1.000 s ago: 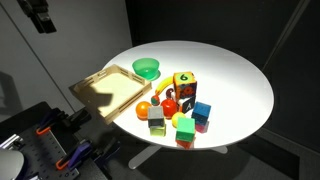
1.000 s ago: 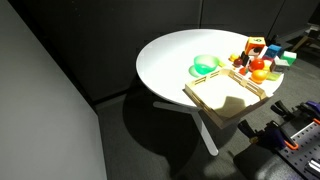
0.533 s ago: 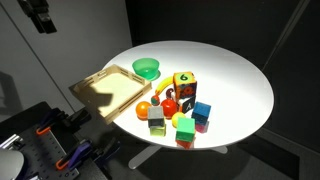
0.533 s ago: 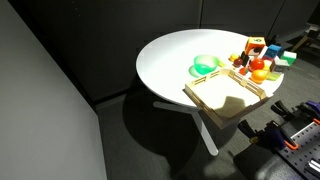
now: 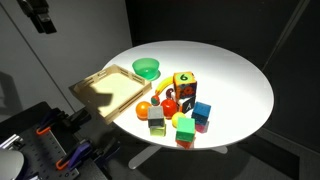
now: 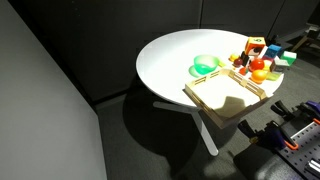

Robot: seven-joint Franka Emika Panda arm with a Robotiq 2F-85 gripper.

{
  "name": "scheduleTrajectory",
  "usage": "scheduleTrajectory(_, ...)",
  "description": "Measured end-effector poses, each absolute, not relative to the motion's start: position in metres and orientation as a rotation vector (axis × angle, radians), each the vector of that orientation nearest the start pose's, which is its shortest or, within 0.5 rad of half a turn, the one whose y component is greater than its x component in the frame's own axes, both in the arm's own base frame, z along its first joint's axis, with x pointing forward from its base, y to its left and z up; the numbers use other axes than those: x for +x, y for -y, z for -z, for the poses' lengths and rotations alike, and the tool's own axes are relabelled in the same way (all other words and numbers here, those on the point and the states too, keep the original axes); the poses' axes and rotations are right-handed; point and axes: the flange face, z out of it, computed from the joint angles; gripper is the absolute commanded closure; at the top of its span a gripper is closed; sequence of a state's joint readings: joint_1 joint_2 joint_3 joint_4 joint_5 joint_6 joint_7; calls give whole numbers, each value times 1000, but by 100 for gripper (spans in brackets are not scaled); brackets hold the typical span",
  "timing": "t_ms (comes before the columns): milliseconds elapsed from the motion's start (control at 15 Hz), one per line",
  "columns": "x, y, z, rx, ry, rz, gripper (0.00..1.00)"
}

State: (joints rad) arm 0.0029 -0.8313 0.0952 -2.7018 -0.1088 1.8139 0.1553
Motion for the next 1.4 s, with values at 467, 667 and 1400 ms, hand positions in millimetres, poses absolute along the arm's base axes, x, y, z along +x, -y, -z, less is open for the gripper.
scheduleTrajectory(467,296,-30,-458,-3075,55,-57,0)
scheduleTrajectory(667,296,-28,-458,-3043,73,-60,0)
scheduleTrajectory(1400,300,4,-452,-2991,13,-80,0)
